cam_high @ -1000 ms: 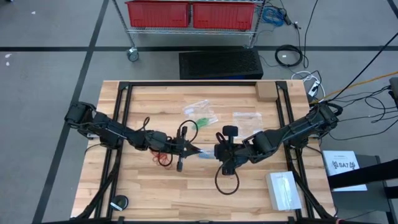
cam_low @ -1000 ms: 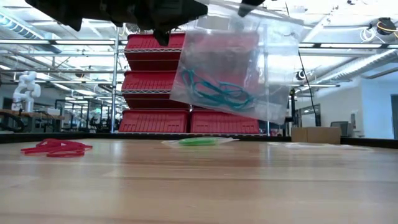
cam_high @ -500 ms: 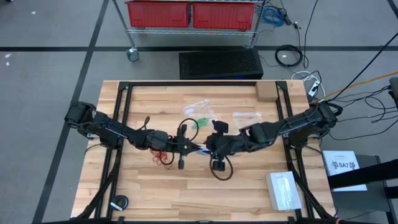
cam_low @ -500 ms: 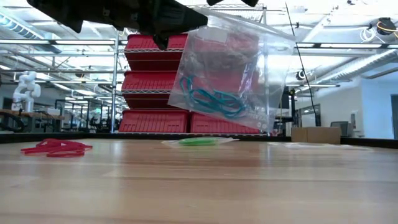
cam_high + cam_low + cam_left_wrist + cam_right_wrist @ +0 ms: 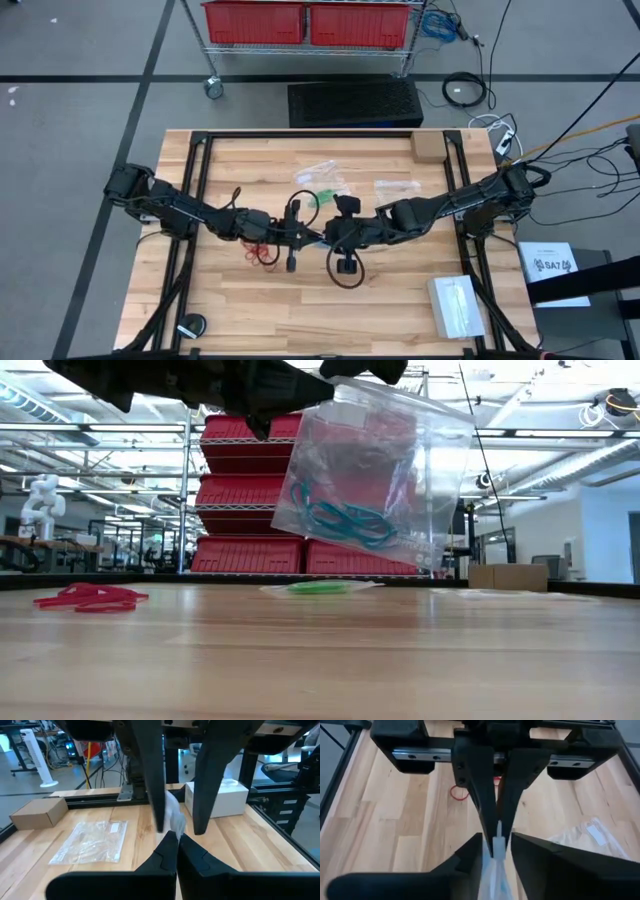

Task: Sort rubber bands
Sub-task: Close the transparent zip bag

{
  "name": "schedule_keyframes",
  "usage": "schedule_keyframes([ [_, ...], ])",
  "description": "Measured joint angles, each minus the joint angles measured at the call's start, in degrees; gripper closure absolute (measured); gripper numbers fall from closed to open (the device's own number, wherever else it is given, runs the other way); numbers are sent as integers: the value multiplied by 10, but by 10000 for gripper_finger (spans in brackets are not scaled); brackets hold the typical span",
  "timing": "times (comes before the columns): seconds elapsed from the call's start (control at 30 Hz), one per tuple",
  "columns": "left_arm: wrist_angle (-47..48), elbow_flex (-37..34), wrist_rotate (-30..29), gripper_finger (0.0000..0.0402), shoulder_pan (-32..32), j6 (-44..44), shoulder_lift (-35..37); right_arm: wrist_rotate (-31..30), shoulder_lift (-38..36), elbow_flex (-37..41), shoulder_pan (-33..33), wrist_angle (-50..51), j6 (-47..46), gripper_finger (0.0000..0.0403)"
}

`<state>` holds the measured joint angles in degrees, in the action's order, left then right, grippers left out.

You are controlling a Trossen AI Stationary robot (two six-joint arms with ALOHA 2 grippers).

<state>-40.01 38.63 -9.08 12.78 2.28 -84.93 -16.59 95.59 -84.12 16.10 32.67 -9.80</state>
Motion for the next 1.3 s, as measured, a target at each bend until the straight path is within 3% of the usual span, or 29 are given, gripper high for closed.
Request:
schedule_keyframes([
  [0.23, 2, 0, -2, 401, 0, 0, 0, -2, 0, 0, -3, 13, 0, 393],
  [1.3, -3, -1, -25, 402, 0, 0, -1, 0, -7, 0, 35, 254, -132, 391],
])
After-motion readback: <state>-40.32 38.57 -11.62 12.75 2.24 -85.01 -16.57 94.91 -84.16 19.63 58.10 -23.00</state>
